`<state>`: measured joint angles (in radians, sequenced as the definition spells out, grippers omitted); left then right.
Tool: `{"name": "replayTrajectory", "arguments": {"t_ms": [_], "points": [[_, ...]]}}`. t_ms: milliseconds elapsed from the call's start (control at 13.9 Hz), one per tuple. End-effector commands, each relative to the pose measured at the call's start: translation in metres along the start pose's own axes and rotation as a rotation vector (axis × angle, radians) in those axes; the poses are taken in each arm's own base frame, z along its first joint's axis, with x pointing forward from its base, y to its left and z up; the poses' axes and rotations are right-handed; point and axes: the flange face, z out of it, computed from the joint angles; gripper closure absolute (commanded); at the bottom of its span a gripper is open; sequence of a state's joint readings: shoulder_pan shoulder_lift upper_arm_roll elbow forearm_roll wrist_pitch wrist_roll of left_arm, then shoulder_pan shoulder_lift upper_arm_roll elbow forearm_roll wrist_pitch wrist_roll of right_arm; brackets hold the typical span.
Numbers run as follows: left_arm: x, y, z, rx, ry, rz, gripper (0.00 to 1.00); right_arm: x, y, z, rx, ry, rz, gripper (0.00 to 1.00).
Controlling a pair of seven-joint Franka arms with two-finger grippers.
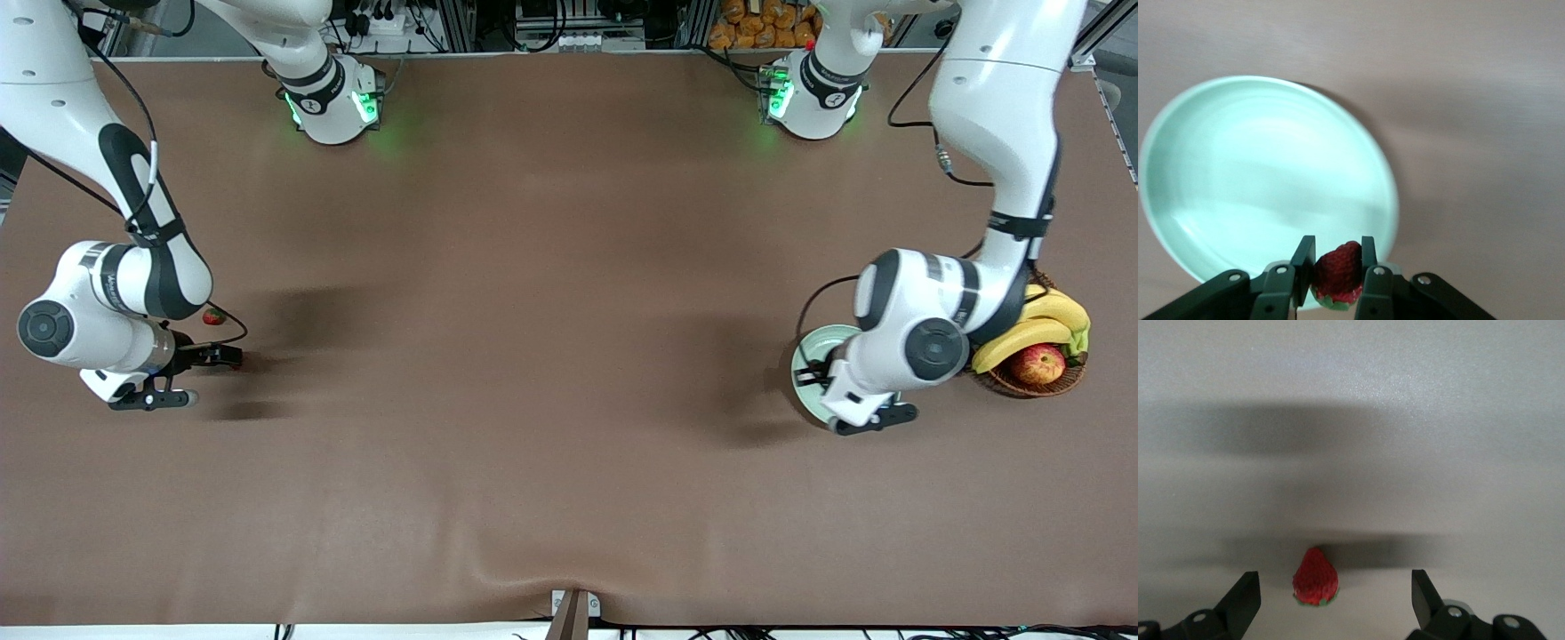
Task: Collect all strawberries into plate
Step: 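Grasp the strawberry with the left gripper while the right gripper reaches another, then drop the strawberry on the plate while the right gripper grasps another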
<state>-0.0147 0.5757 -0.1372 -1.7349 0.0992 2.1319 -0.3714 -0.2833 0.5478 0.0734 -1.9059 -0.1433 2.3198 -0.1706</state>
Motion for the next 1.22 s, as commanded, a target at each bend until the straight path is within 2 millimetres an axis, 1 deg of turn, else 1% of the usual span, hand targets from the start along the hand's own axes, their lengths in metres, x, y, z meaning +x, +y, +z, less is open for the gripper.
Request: {"name": "replayTrajectory", "arguments": {"t_ms": [0, 72, 144, 215, 359, 503, 574, 646, 718, 790, 934, 1077, 1149], "points": [[0.010, -0.030, 0.015, 0.049, -0.001, 0.033, 0.85, -0.002, -0.003, 0.008, -0.005, 0.002, -0.009, 0.00], [0.012, -0.035, 0.018, 0.049, -0.002, 0.026, 0.54, -0.005, -0.004, 0.012, -0.002, -0.009, -0.009, 0.00], [0.012, -0.037, 0.017, 0.049, -0.001, 0.026, 0.18, -0.008, -0.007, 0.018, 0.001, -0.019, -0.011, 0.00], [0.013, -0.037, 0.010, 0.046, 0.008, 0.022, 0.00, -0.009, -0.009, 0.018, 0.001, -0.018, -0.011, 0.00], [0.012, -0.038, -0.020, 0.043, 0.046, 0.018, 0.00, -0.009, -0.010, 0.020, 0.003, -0.024, -0.012, 0.00], [0.008, -0.041, -0.059, 0.047, 0.078, 0.012, 0.00, -0.015, -0.011, 0.025, 0.007, -0.037, -0.010, 0.00], [0.006, -0.041, -0.084, 0.048, 0.096, 0.009, 0.00, -0.016, -0.011, 0.026, 0.009, -0.040, -0.010, 0.00], [0.002, -0.042, -0.111, 0.052, 0.111, 0.005, 0.00, -0.015, -0.011, 0.026, 0.008, -0.039, -0.010, 0.51], [-0.006, -0.044, -0.140, 0.049, 0.122, -0.003, 0.00, -0.016, -0.009, 0.027, 0.009, -0.039, -0.009, 0.92], [-0.013, -0.047, -0.171, 0.048, 0.148, -0.010, 0.00, -0.016, -0.006, 0.025, 0.009, -0.036, -0.012, 1.00], [-0.029, -0.053, -0.228, 0.044, 0.194, -0.023, 0.00, -0.015, -0.008, 0.023, 0.007, -0.033, -0.016, 1.00], [-0.051, -0.052, -0.271, 0.043, 0.205, -0.025, 0.00, -0.011, -0.016, 0.009, 0.001, -0.016, -0.032, 1.00], [-0.066, -0.047, -0.291, 0.026, 0.201, -0.020, 0.00, -0.009, -0.022, -0.003, -0.005, 0.001, -0.042, 1.00]]}}
